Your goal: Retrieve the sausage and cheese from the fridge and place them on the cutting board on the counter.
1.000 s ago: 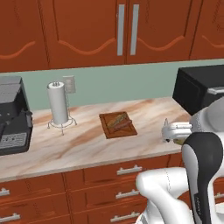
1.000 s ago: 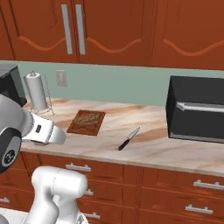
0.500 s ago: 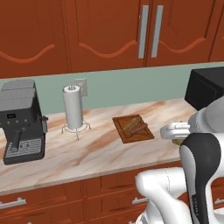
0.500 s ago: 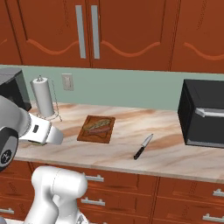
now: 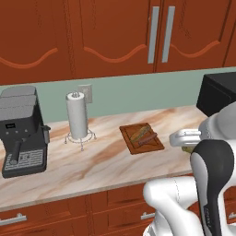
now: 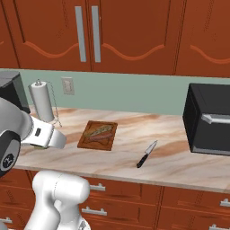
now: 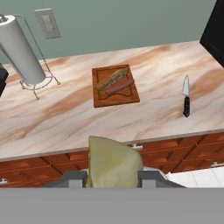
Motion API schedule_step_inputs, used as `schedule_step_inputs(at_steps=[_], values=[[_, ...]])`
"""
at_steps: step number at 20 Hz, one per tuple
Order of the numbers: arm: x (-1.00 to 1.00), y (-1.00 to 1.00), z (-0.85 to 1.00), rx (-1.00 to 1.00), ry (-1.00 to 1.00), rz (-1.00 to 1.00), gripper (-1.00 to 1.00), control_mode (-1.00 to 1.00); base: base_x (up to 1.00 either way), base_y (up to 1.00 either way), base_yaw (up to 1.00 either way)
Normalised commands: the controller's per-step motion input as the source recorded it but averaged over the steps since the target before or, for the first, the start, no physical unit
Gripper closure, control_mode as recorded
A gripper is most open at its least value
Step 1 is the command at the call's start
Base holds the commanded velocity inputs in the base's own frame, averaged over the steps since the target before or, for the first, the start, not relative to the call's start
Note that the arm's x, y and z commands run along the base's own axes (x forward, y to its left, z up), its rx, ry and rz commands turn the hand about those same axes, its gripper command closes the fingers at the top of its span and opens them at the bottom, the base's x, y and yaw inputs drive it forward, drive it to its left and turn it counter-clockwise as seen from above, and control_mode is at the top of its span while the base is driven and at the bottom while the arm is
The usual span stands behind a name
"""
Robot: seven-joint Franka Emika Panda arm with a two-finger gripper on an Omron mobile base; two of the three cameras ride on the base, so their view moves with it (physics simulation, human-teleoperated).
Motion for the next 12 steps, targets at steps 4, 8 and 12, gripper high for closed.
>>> schedule_step_inputs(at_steps=[4,8,12], values=[[0.00,0.00,0.00,0.00,0.00,0.00,1.00,1.00,0.00,0.00,0.00],[0.00,0.00,0.00,0.00,0.00,0.00,1.00,1.00,0.00,0.00,0.00],[0.00,0.00,0.00,0.00,0.00,0.00,1.00,1.00,0.00,0.00,0.00]])
